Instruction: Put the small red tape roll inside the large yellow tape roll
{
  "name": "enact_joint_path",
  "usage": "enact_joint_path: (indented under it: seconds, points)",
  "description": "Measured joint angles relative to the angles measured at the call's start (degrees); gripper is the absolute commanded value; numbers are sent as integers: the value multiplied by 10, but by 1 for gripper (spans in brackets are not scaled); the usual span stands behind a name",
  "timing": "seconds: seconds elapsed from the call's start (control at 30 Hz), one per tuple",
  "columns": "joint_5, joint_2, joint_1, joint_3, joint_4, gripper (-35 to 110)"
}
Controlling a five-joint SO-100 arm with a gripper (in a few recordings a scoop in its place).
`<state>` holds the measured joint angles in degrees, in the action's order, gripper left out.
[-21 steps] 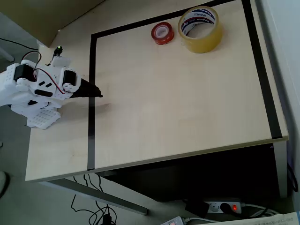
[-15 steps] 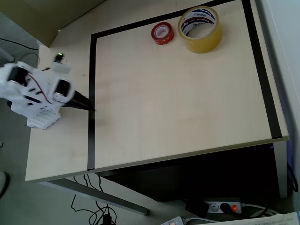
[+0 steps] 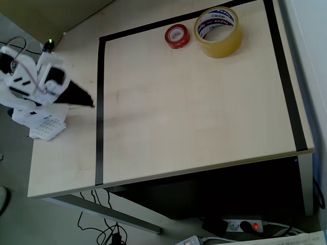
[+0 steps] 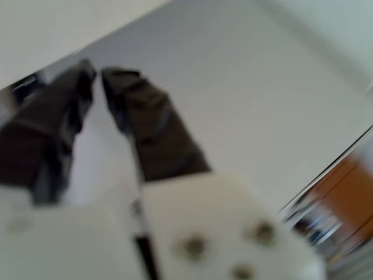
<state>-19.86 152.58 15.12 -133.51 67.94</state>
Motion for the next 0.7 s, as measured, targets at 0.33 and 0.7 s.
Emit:
enact_joint_path:
  seconds: [0.33, 0.7]
  points:
    - [-16, -340, -134, 269, 0, 0]
    - [-16, -575, -232, 434, -2, 9]
